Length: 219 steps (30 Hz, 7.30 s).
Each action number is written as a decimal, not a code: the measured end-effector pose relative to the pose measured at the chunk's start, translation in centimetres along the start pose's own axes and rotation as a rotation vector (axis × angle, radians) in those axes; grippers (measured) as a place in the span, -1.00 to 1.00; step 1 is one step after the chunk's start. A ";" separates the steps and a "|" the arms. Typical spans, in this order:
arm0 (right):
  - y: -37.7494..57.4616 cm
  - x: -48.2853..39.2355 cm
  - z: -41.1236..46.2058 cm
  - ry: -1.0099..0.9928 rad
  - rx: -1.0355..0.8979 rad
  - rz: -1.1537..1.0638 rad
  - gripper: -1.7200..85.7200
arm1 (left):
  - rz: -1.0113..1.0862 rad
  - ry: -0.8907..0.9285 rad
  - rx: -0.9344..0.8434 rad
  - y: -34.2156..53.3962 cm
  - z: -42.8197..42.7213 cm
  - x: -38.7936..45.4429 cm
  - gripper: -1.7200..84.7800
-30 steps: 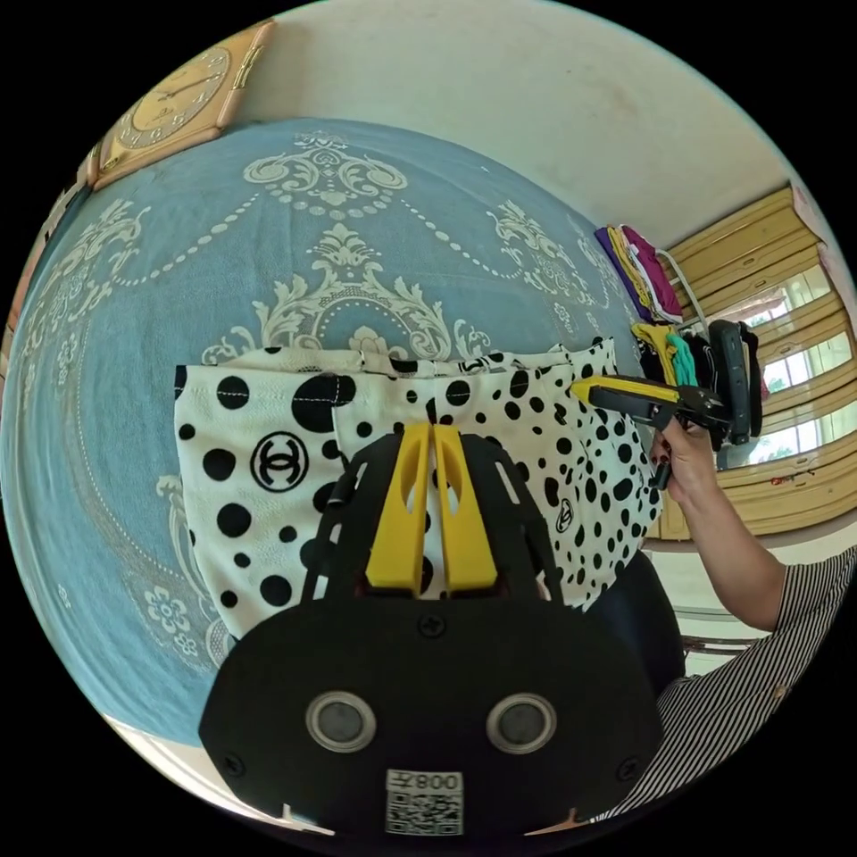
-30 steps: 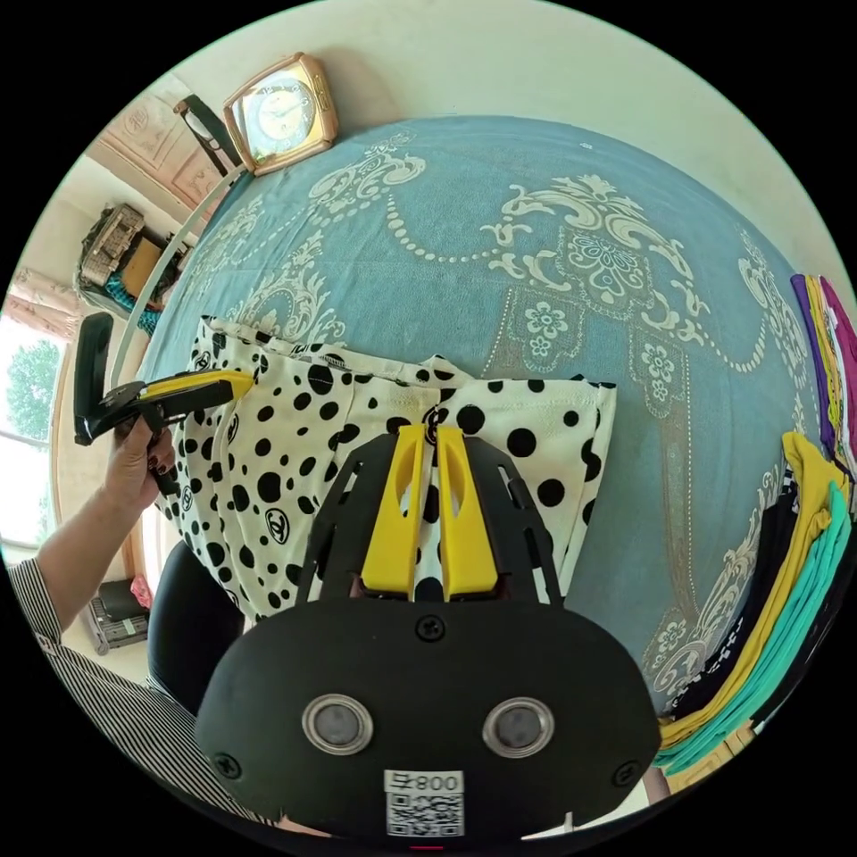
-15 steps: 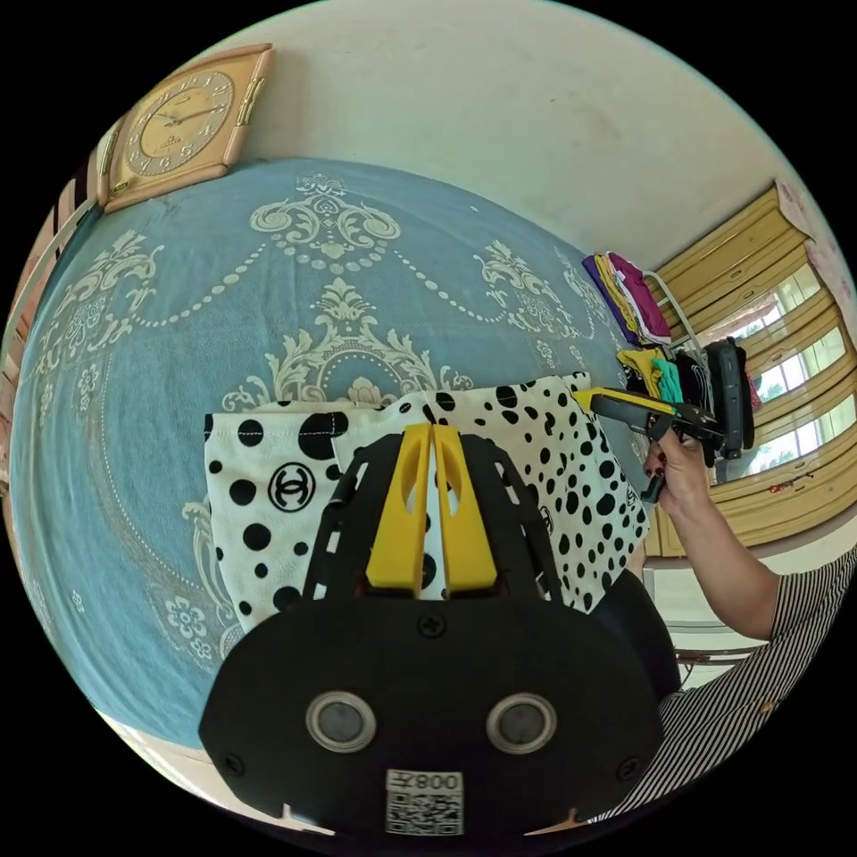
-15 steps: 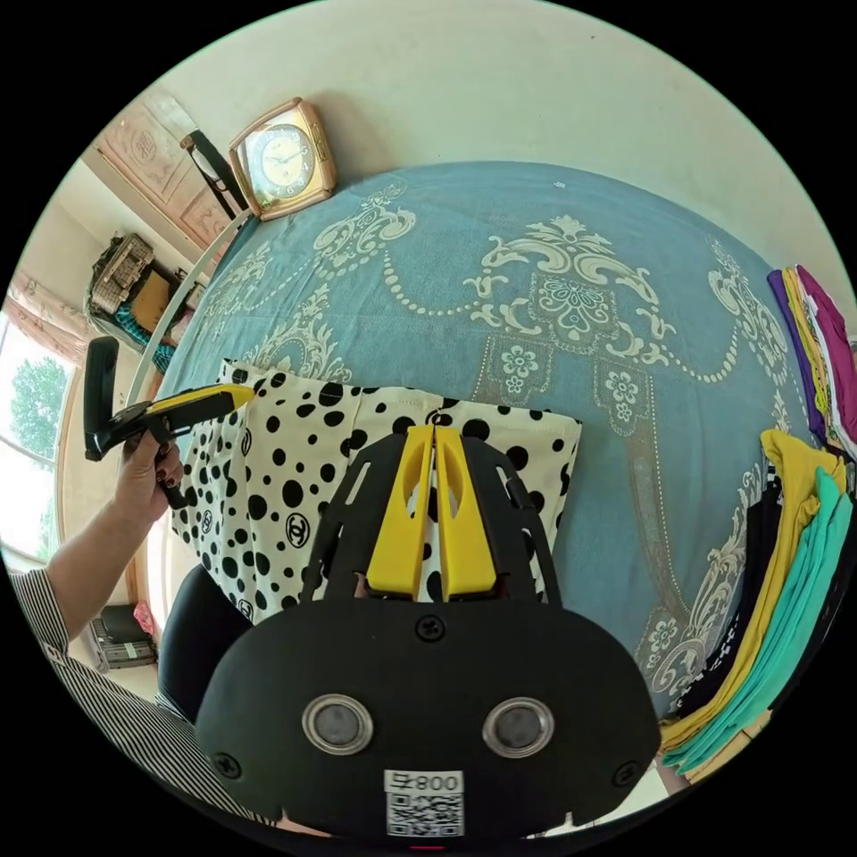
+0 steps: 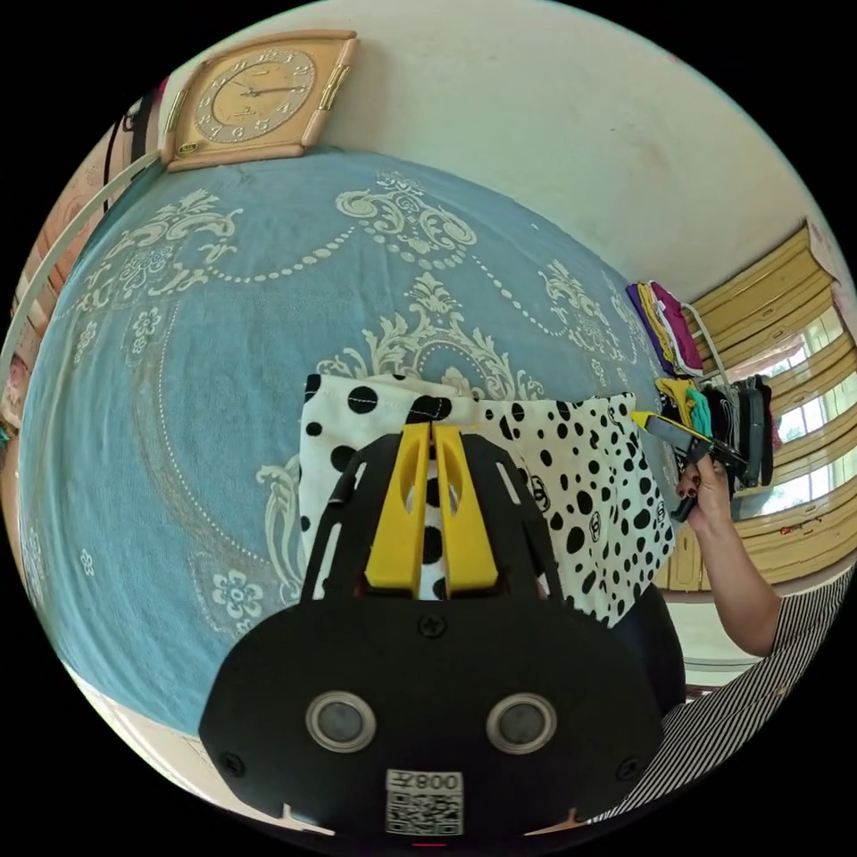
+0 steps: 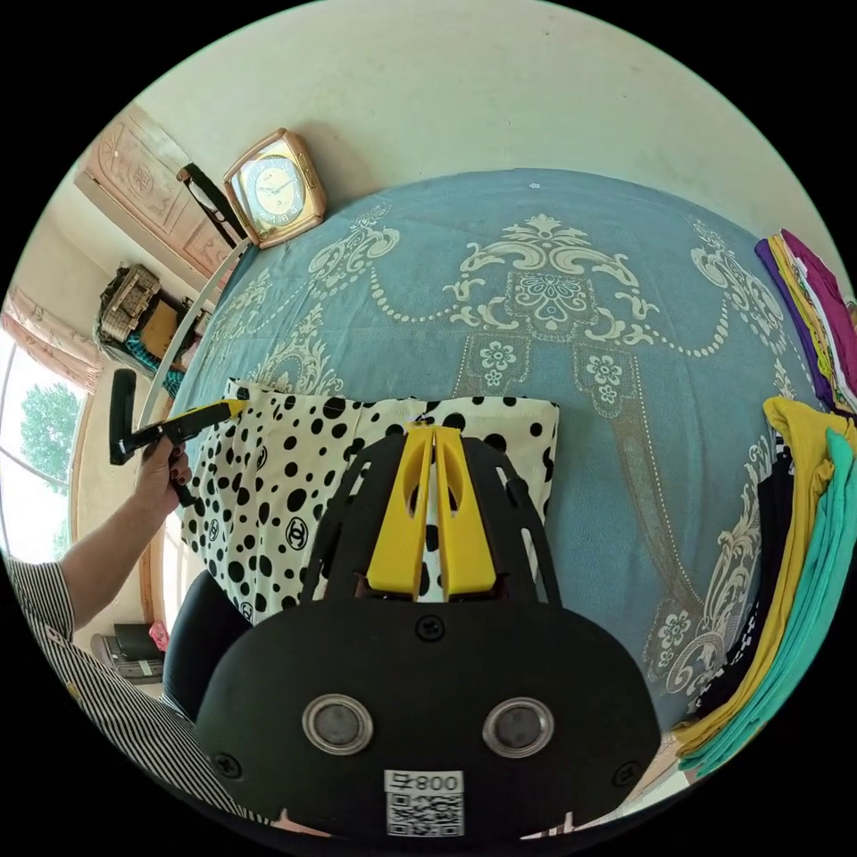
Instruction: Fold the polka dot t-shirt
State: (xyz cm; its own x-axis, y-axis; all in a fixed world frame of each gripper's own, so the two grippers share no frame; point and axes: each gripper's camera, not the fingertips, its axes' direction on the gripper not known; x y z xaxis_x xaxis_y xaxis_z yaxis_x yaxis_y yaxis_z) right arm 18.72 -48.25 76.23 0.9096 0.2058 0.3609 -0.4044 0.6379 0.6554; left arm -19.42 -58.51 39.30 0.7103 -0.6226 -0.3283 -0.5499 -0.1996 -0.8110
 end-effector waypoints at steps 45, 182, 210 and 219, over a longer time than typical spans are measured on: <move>28.7 22.5 -8.6 -0.313 -0.111 0.311 -0.92 | -0.405 0.243 0.006 27.8 -2.7 -5.5 -0.94; -16.9 -41.2 27.5 -0.238 -0.464 -0.357 -0.82 | -0.524 0.414 0.125 36.9 -4.5 -16.3 -0.92; -23.9 -49.6 26.0 -0.267 -0.371 -0.538 -0.90 | -0.230 0.161 0.152 30.0 -9.5 -15.2 -0.91; -17.9 -41.4 22.5 -0.115 -0.375 -0.453 -0.80 | 0.120 0.109 -0.040 29.0 -7.5 -8.8 -0.80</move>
State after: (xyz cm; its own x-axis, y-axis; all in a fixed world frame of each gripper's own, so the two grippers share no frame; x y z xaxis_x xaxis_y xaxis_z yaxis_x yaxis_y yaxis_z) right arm -13.86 -84.90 64.48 0.9590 -0.2163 0.1832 0.1017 0.8659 0.4898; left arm -44.90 -64.54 22.31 0.5882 -0.7215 -0.3653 -0.6461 -0.1476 -0.7488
